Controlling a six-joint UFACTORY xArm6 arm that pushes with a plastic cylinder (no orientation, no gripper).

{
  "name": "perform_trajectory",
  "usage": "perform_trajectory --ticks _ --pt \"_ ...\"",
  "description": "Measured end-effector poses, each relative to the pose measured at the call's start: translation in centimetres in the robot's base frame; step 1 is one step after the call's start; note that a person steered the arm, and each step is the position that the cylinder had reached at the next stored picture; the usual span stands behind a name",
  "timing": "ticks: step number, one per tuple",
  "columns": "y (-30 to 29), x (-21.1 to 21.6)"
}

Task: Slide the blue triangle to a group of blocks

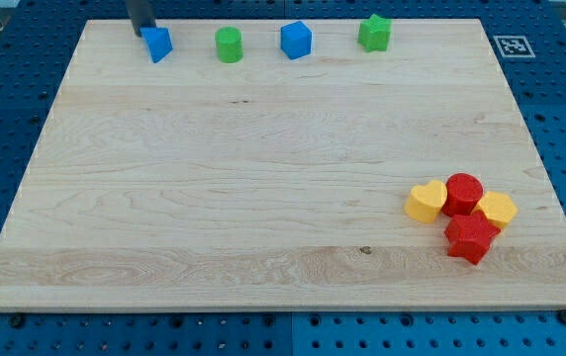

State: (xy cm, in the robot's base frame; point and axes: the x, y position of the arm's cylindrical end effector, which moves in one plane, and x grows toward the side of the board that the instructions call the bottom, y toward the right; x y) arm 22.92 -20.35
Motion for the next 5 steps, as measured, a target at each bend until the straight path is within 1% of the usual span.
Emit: perform_trajectory --ticks 1,3,4,5 --pt "0.0 2.6" --pt "4.5 6.0" --pt "4.9 9.7" --pt "6.9 11.7"
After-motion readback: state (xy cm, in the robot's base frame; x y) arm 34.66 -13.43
